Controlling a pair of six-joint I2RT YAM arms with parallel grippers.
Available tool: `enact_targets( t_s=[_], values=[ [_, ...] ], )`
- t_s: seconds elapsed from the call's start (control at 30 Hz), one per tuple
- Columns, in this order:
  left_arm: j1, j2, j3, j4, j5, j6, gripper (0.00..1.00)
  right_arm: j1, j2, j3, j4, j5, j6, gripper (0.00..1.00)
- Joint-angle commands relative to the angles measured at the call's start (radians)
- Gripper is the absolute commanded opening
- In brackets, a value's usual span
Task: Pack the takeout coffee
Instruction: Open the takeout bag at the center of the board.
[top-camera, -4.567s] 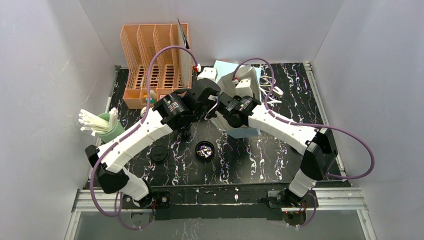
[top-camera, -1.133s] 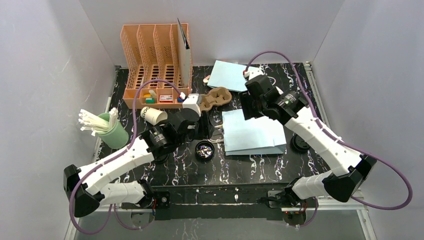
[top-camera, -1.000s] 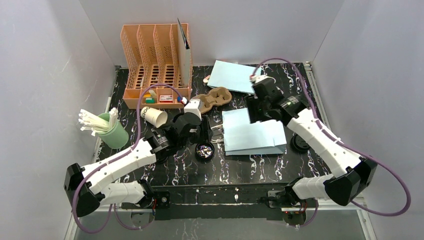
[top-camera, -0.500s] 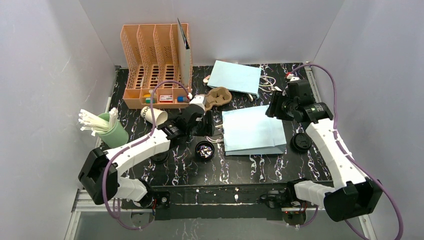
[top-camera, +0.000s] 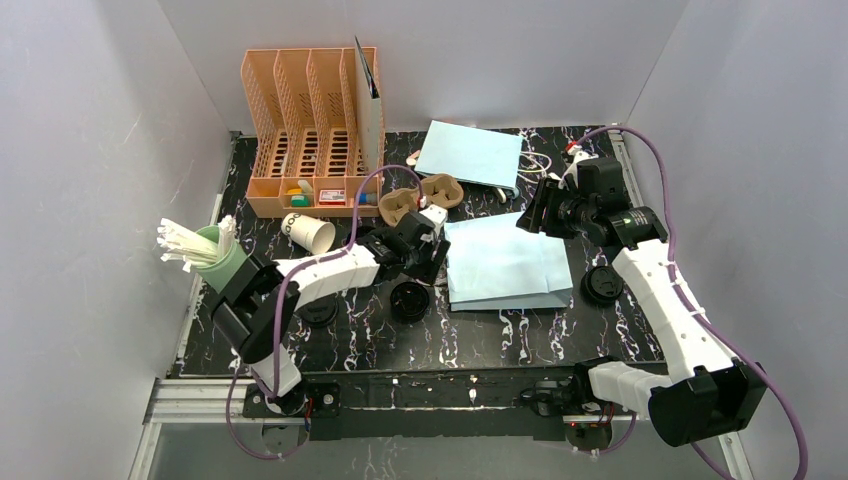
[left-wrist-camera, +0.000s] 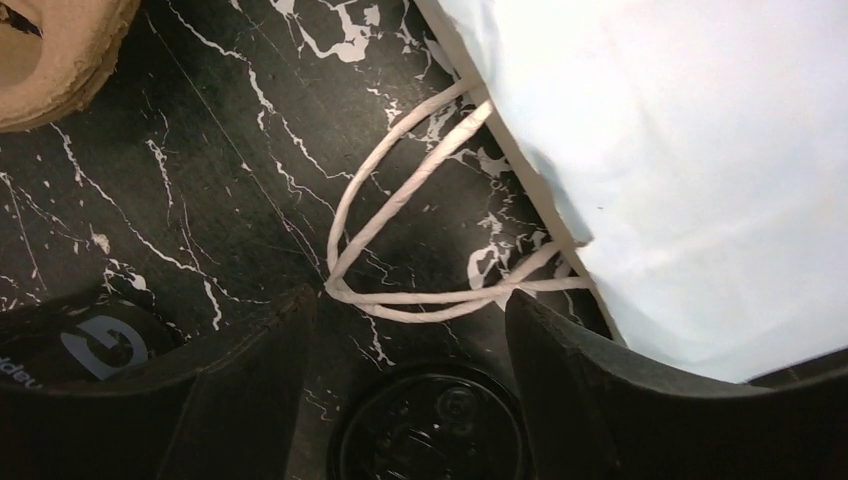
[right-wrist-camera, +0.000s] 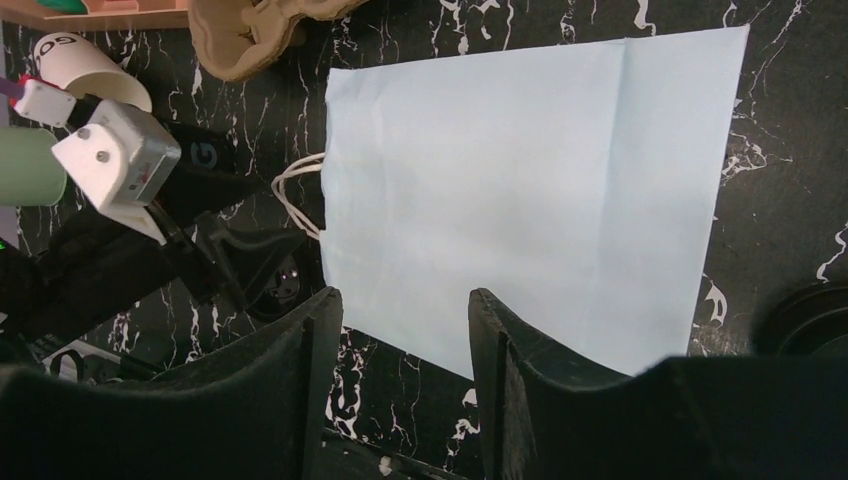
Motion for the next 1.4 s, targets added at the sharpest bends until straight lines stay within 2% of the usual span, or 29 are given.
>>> enact_targets(
  t_s=[0.0,0.17,0.23,0.33,0.53,0.57,0.67,0.9,1.1,1.27,1.37],
  values=[
    [0.004,0.024,0.046,-0.028,-0.056,0.084,0.68,-0.001,-0.020,0.032,0.021,-0.025,-0.012,0.59],
    [0.014,0.088,0.078,-0.031,-0.067,0.091,0.66,-0.001,-0.018,0.036,0.016,-0.033,-0.015,0.59],
    [0.016,0.113,0.094,-0.037,-0.070,0.096,0.61,-0.001,-0.017,0.038,0.014,-0.034,-0.017,0.59],
    [0.017,0.153,0.139,-0.077,-0.087,0.097,0.49,-0.001,-0.016,0.042,0.010,-0.034,-0.019,0.59],
    [0.018,0.214,0.228,-0.165,-0.140,0.099,0.18,-0.001,-0.018,0.044,0.005,-0.029,-0.021,0.57],
    [0.017,0.215,0.247,-0.193,-0.146,0.098,0.11,0.000,-0.019,0.044,0.003,-0.027,-0.021,0.57],
    [0.016,0.178,0.315,-0.299,-0.138,0.076,0.01,0.000,-0.015,0.048,-0.005,-0.037,-0.026,0.56],
    [0.016,0.053,0.431,-0.474,0.009,-0.018,0.00,0.039,0.069,0.101,-0.050,-0.169,-0.056,0.48],
    [0.017,0.052,0.605,-0.665,0.102,-0.082,0.00,0.185,0.121,0.161,-0.071,-0.073,-0.040,0.48],
    [0.019,0.038,0.791,-0.772,0.174,-0.149,0.00,0.193,0.122,0.207,-0.089,-0.001,-0.042,0.50],
    [0.025,0.025,0.850,-0.746,0.265,-0.198,0.00,0.193,0.124,0.256,-0.130,0.123,-0.068,0.52]
  ],
)
